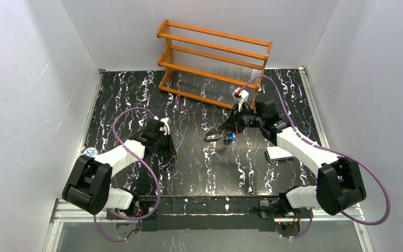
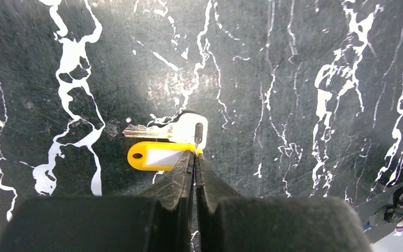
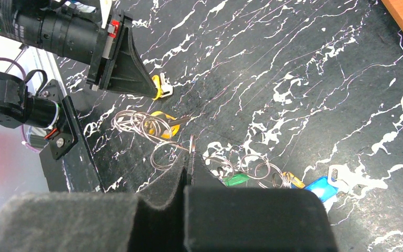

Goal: Put the keys on the keyring
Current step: Pick up the key from the center of the board, then insert the key onto the keyring.

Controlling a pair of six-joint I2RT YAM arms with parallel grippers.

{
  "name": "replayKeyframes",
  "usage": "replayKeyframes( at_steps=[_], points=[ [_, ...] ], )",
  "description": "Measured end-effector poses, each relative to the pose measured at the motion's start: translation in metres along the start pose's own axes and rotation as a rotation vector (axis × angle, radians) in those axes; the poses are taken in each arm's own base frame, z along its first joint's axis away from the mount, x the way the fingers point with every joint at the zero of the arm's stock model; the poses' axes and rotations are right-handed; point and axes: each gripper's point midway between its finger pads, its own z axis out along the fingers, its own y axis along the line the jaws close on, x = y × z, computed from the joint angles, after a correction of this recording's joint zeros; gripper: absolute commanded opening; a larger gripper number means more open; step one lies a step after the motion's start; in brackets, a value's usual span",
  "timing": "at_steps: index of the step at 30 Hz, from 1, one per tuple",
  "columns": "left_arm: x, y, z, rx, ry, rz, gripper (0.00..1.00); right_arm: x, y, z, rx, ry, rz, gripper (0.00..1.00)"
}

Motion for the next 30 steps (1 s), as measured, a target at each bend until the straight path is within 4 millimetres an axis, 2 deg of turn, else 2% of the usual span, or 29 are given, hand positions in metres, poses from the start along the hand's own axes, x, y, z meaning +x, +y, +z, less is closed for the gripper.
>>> replayKeyframes(
  at_steps=[9, 13, 21, 25, 30],
  points=[
    [-0.028, -0.017, -0.021, 0.045, -0.103, 0.069, 0.0, -0.003, 0.002, 0.0, -0.013, -0.004, -0.012, 0.01],
    [-0.049, -0.028, -0.038, 0.058, -0.165, 0.125, 0.0, -0.007, 0.006, 0.0, -0.04, -0.012, -0.043, 0.01],
    [-0.096, -0.062, -0.078, 0.134, -0.306, 0.315, 0.0, -0.016, 0.017, 0.0, -0.118, -0.046, -0.16, 0.01],
    [-0.101, -0.076, -0.092, 0.195, -0.335, 0.452, 0.0, -0.016, 0.029, 0.003, -0.176, -0.054, -0.25, 0.01],
    [-0.094, -0.092, -0.111, 0.295, -0.366, 0.638, 0.0, -0.007, 0.057, 0.011, -0.294, -0.041, -0.395, 0.01]
  ],
)
